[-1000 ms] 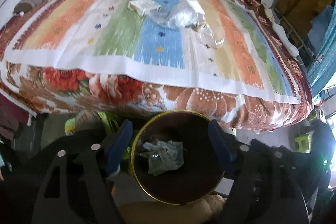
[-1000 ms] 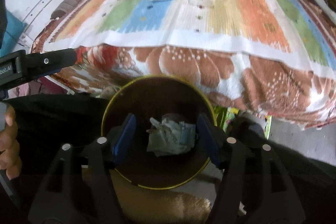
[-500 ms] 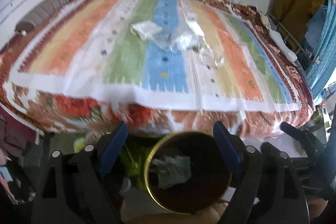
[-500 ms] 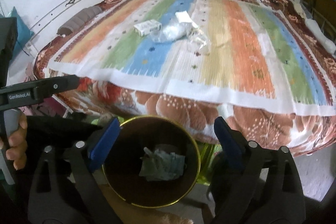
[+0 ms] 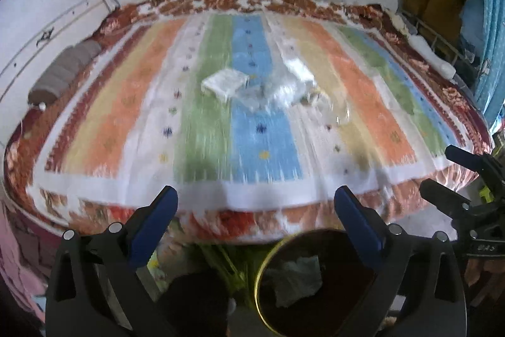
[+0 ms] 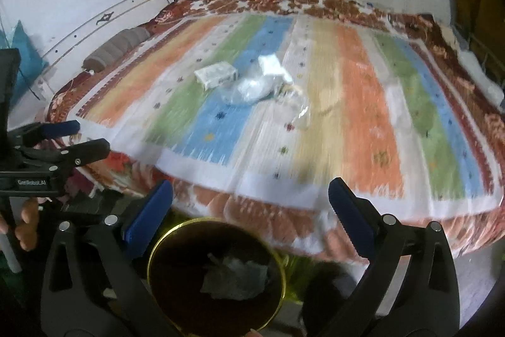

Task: Collect trash
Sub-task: 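Move both tools back over the plastic bags and box on the bed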

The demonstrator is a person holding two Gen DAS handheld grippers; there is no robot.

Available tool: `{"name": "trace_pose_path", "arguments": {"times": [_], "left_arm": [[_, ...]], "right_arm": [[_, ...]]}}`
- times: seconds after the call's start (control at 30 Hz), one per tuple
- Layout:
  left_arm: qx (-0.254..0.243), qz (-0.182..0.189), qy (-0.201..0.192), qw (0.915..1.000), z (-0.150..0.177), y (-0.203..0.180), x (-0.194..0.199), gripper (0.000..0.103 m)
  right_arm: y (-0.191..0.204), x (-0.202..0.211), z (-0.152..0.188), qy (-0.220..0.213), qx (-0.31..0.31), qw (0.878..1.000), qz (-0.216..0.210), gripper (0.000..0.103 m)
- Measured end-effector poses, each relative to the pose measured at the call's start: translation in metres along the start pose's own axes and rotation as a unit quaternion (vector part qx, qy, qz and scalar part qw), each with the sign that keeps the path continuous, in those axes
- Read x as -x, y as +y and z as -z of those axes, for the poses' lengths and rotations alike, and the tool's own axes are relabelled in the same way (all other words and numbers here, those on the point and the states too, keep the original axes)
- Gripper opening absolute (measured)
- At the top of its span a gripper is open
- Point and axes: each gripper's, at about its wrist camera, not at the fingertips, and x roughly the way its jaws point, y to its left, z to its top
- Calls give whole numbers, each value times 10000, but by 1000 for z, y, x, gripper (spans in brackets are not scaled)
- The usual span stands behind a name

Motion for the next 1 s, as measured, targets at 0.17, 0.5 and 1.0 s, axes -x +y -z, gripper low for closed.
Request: {"name": "trace_pose_path", "arguments": {"times": [0.17,0.5,1.0], "left_arm": [[-426,-100,-26,9990,-22,-5,-15,97],[-922,-77,-277,9953,-49,-11,-53,97],[-476,875,-83,9950,-65,-5,-134,96]], "right_arm": [[-6,-13,-23,-20,-75,9999,-73,94],[-11,-38,-52,-127,-130,9996,-223,94],[-40,-100,-87,-350,-95,9989,-314,93]]}}
